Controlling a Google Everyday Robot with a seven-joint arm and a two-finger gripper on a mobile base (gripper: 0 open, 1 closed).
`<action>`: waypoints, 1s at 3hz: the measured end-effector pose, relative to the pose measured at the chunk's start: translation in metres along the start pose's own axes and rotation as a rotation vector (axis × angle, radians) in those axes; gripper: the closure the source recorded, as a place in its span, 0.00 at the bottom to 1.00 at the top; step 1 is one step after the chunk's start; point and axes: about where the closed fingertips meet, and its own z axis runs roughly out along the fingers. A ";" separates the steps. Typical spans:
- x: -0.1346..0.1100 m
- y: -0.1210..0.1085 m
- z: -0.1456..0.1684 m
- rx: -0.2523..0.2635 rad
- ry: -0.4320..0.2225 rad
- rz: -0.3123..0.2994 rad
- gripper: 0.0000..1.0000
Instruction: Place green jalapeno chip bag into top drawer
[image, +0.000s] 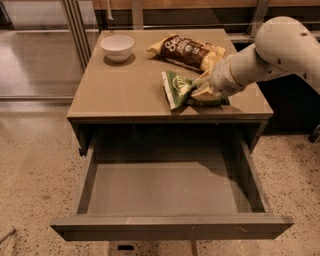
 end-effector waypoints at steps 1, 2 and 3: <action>-0.017 0.008 -0.009 -0.039 -0.024 -0.039 1.00; -0.035 0.039 -0.036 -0.117 -0.049 -0.087 1.00; -0.040 0.084 -0.070 -0.219 -0.058 -0.117 1.00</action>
Offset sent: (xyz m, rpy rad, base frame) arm -0.1074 0.0194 0.0621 0.0020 0.0785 0.2581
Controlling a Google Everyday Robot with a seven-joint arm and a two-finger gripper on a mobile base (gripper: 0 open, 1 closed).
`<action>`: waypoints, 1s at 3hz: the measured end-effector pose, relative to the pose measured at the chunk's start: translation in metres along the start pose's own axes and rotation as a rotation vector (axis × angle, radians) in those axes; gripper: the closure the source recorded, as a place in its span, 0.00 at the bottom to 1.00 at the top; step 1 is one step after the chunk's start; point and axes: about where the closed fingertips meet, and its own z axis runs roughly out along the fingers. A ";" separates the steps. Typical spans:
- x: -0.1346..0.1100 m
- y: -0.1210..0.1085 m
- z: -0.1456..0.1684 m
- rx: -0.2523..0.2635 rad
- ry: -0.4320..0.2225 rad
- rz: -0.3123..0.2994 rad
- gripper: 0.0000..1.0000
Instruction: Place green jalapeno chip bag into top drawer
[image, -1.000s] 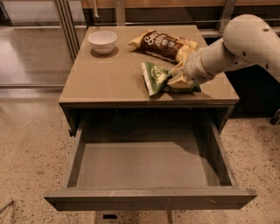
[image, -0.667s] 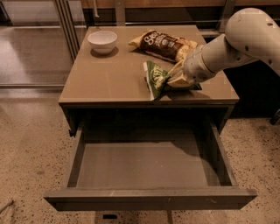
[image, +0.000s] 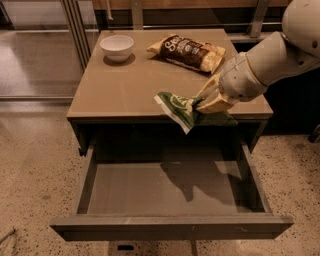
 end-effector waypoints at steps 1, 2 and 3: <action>-0.004 0.060 -0.022 -0.134 0.004 0.046 1.00; -0.005 0.071 -0.023 -0.171 0.008 0.044 1.00; 0.017 0.077 -0.007 -0.137 0.051 0.016 1.00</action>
Offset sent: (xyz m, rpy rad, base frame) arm -0.0565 -0.0086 0.0033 -0.0126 0.1175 0.0400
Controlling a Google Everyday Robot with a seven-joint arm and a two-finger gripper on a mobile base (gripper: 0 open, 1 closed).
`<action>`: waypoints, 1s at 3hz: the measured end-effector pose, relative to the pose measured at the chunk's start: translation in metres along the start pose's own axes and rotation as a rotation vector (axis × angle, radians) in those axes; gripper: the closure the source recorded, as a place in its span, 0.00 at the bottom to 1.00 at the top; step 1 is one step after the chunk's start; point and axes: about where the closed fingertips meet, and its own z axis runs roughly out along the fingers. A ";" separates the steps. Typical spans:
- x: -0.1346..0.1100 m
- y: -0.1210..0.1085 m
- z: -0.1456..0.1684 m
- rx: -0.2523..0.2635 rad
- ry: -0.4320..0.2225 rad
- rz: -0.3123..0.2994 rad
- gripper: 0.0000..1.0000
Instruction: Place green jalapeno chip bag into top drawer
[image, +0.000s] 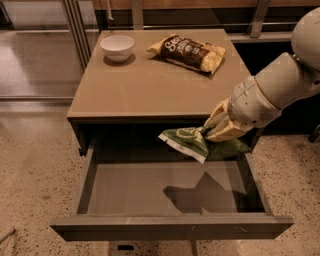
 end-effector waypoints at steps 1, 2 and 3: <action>0.039 0.008 0.036 0.064 0.040 -0.075 1.00; 0.070 0.002 0.070 0.150 0.037 -0.158 1.00; 0.098 -0.013 0.103 0.212 0.005 -0.188 1.00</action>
Offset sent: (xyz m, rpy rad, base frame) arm 0.0410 -0.0256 -0.1451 -0.0141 -0.4050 0.0318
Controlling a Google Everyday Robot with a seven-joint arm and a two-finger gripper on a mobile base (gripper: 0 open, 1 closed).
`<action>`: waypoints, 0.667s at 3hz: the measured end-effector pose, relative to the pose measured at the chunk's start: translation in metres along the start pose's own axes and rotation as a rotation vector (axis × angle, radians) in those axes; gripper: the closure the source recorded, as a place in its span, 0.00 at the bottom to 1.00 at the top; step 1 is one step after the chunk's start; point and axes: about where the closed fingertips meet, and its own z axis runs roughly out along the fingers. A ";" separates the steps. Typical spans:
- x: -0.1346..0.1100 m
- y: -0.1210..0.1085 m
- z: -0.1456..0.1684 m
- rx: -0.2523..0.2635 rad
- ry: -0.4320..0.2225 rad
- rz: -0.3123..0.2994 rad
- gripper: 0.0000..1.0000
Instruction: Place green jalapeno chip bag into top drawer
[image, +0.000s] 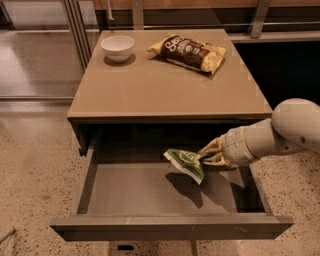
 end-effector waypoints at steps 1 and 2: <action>0.005 -0.002 0.006 0.010 -0.003 -0.002 1.00; 0.004 0.000 0.008 0.035 0.007 -0.085 1.00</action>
Offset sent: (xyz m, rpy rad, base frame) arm 0.0010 0.0014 -0.0092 -0.0713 -0.2162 0.1255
